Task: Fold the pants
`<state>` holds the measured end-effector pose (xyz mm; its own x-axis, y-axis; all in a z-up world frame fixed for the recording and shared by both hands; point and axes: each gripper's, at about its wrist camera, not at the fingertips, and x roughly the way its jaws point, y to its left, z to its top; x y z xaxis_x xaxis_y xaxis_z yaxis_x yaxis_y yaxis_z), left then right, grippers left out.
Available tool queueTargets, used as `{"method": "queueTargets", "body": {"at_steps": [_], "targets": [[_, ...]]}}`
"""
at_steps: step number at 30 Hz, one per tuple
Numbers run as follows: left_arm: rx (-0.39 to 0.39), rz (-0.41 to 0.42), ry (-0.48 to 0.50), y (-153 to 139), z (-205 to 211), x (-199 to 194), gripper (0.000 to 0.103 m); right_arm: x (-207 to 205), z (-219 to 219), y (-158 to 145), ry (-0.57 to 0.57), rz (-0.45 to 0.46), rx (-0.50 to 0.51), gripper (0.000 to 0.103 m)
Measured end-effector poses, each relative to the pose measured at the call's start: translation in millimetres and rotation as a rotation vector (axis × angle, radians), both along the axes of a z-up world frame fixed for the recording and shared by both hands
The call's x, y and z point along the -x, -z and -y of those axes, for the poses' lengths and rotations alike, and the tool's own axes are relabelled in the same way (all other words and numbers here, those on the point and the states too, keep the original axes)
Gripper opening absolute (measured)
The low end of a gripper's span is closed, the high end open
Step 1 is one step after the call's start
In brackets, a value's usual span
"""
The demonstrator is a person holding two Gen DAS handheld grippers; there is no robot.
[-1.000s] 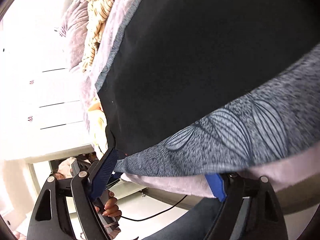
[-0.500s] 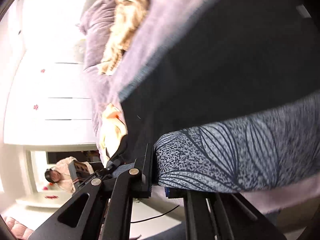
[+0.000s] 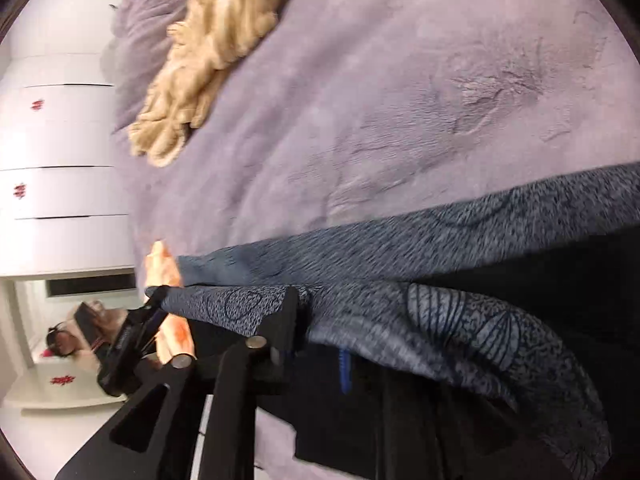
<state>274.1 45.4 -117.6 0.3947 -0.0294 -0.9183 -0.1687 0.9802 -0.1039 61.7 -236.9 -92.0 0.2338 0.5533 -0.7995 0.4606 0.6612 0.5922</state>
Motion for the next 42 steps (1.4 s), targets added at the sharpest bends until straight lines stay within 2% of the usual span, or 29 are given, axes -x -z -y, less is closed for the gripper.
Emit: {"method": "queueTargets", "body": {"at_steps": [1,2,3,4,5,7,8,10,11,13,15,20,22,24,26,28,30,32,33,35,38,39,42], "targets": [[-0.001,0.001,-0.012,-4,-7,2,0.084,-5,1,11,0.001,-0.004,-0.017,0.052],[0.001,0.006,-0.020,-10,-14,6,0.084,-9,3,21,0.021,0.011,-0.063,0.063],[-0.001,0.010,-0.013,-18,-16,13,0.084,-9,4,22,0.041,0.021,-0.083,0.066],[-0.012,0.011,0.018,-30,-13,21,0.084,-8,5,16,0.056,0.032,-0.112,0.074],[-0.035,0.000,0.080,-36,-5,32,0.084,-7,7,10,0.052,0.043,-0.126,0.079],[-0.045,-0.020,0.194,-50,24,51,0.084,6,11,-23,-0.010,0.091,-0.122,0.079],[-0.025,-0.036,0.261,-53,42,63,0.084,14,12,-34,-0.019,0.111,-0.112,0.079],[0.039,-0.079,0.391,-52,86,86,0.084,46,28,-60,-0.002,0.151,-0.070,0.079],[0.078,-0.100,0.444,-49,110,96,0.084,76,42,-73,0.027,0.161,-0.034,0.079],[0.165,-0.146,0.557,-41,168,119,0.084,118,65,-82,0.086,0.149,0.025,0.079],[0.221,-0.181,0.658,-33,228,140,0.084,186,100,-88,0.197,0.098,0.103,0.079],[0.303,-0.258,0.878,-16,350,175,0.084,332,171,-87,0.505,-0.036,0.163,0.079],[0.291,-0.271,0.932,-10,379,182,0.084,378,183,-83,0.597,-0.064,0.176,0.079],[0.259,-0.267,0.977,-7,404,187,0.087,410,190,-72,0.664,-0.078,0.134,0.079],[0.260,-0.277,0.988,-5,416,181,0.093,424,189,-53,0.692,-0.059,0.031,0.079],[0.263,-0.290,0.985,-3,423,176,0.093,426,189,-33,0.691,-0.047,-0.067,0.079],[0.250,-0.309,0.974,-2,429,171,0.093,424,185,-12,0.683,-0.048,-0.149,0.071],[0.249,-0.328,0.953,-5,429,167,0.093,420,184,-6,0.689,-0.010,-0.238,0.030],[0.260,-0.324,0.938,-11,431,163,0.093,416,185,-11,0.706,0.053,-0.310,0.025],[0.260,-0.293,0.917,-20,429,159,0.093,400,190,-30,0.718,0.156,-0.369,0.024],[0.264,-0.232,0.869,-39,435,144,0.093,372,217,-59,0.720,0.267,-0.401,0.024],[0.263,-0.210,0.857,-46,436,137,0.093,354,237,-70,0.718,0.307,-0.398,0.024],[0.216,-0.134,0.828,-60,440,121,0.093,306,285,-88,0.704,0.346,-0.333,0.028]]}}
